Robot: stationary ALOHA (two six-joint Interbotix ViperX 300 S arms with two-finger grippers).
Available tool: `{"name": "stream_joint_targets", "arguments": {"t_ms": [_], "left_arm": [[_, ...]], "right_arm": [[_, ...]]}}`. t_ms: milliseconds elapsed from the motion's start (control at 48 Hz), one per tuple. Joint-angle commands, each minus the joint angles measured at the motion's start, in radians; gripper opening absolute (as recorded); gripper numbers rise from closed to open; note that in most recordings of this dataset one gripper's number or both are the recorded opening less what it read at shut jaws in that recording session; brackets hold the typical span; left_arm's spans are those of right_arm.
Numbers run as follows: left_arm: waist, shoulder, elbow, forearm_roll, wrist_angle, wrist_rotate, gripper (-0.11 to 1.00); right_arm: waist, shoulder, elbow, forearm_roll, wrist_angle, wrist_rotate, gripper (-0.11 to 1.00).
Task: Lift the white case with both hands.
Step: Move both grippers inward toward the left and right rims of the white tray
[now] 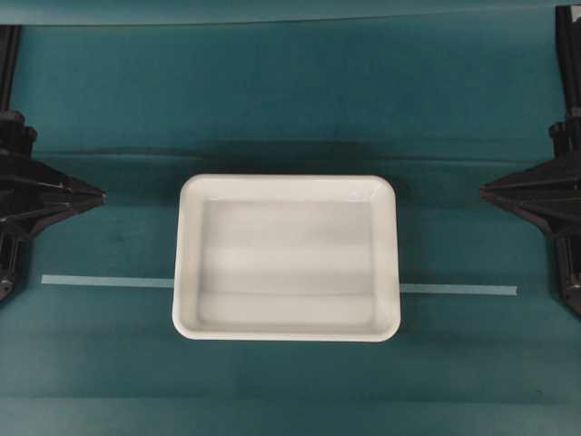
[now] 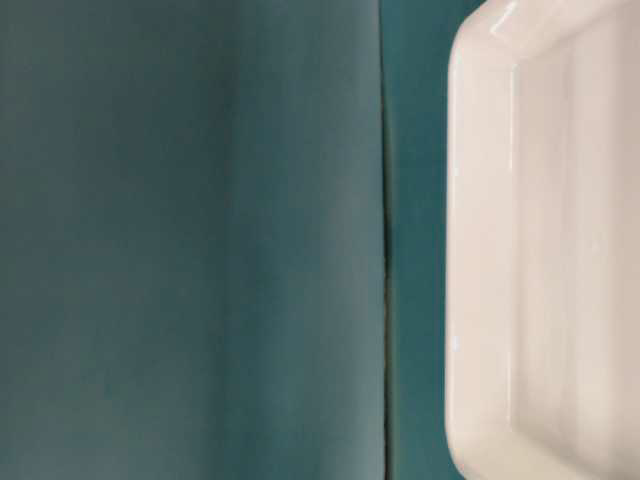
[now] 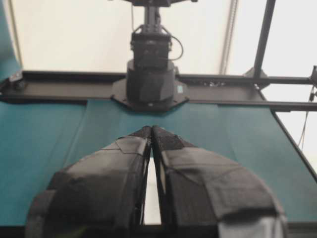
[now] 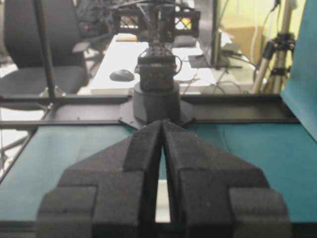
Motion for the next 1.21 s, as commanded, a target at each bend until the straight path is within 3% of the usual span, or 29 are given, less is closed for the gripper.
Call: {"name": "stream_joint_targets", "arguments": {"t_ms": [0,104,187,333,416,583,645,749,874,1082,1186], "left_arm": [[-0.018,0.060,-0.028,0.012,0.034,-0.077,0.14],[-0.028,0.097,-0.048,0.012,0.074,-0.207,0.04],[-0.032,0.121,-0.058,0.015,0.077,-0.301,-0.03],[-0.034,0.149,-0.080,0.014,0.080,-0.482,-0.03],[-0.032,0.161,-0.083,0.015,0.087,-0.623,-0.03],[-0.026,0.196,-0.078,0.015,0.156,-0.936,-0.03],[-0.020,0.212,-0.077,0.014,0.179,-1.005,-0.03],[0.003,0.230,-0.075,0.014,0.195,-1.051,-0.03],[0.040,0.244,-0.075,0.014,0.196,-1.100,-0.03],[0.054,0.245,-0.037,0.015,0.201,-1.121,-0.03],[0.054,0.245,-0.020,0.015,0.201,-1.124,-0.02]], "right_arm": [[0.002,0.014,-0.006,0.006,-0.006,0.018,0.09],[0.002,0.025,-0.017,0.124,0.018,0.071,0.00],[0.000,0.032,-0.026,0.199,0.057,0.137,0.00],[0.000,0.043,-0.037,0.324,0.152,0.290,0.00],[-0.005,0.052,-0.035,0.385,0.193,0.391,0.00],[-0.009,0.089,-0.031,0.408,0.261,0.568,0.00],[-0.025,0.109,-0.026,0.410,0.267,0.623,0.00],[-0.063,0.152,-0.015,0.411,0.273,0.727,0.00],[-0.091,0.198,-0.006,0.408,0.275,0.805,0.00],[-0.091,0.253,-0.006,0.408,0.275,0.821,0.00],[-0.091,0.278,-0.006,0.410,0.275,0.821,0.06]]}}
